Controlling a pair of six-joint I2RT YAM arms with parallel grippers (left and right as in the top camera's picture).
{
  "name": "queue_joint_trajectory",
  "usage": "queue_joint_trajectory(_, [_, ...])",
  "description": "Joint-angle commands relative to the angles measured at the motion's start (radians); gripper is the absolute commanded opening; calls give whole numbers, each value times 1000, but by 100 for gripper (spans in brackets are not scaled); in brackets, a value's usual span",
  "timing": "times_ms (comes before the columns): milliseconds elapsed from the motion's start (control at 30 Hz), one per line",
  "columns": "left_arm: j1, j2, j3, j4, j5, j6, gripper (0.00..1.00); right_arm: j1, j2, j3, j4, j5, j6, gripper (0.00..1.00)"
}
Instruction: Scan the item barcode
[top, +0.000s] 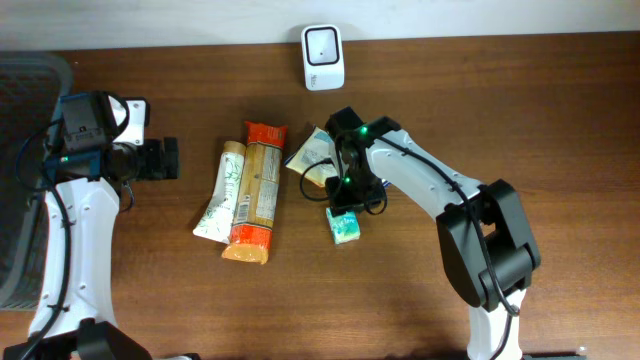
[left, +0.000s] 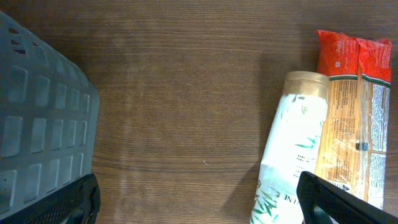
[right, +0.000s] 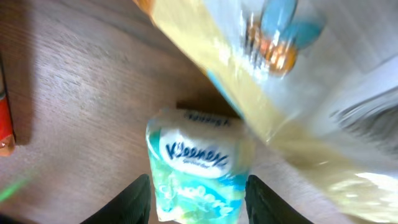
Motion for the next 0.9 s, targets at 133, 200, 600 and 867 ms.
queue_joint_trajectory(133, [3,2,-1,2,7,-9,99,1,2,-41,-23,81,-1,43])
queue_joint_trajectory(200, [2,2,-1,2,7,-9,99,6,2,-91,10,81,0,38])
queue_joint_trajectory(600, [2,2,-1,2,7,-9,99,-39,2,-119,52,-115,5,20])
queue_joint_trajectory(867, [3,2,-1,2,7,-9,99,81,2,-93,234,-155,85,25])
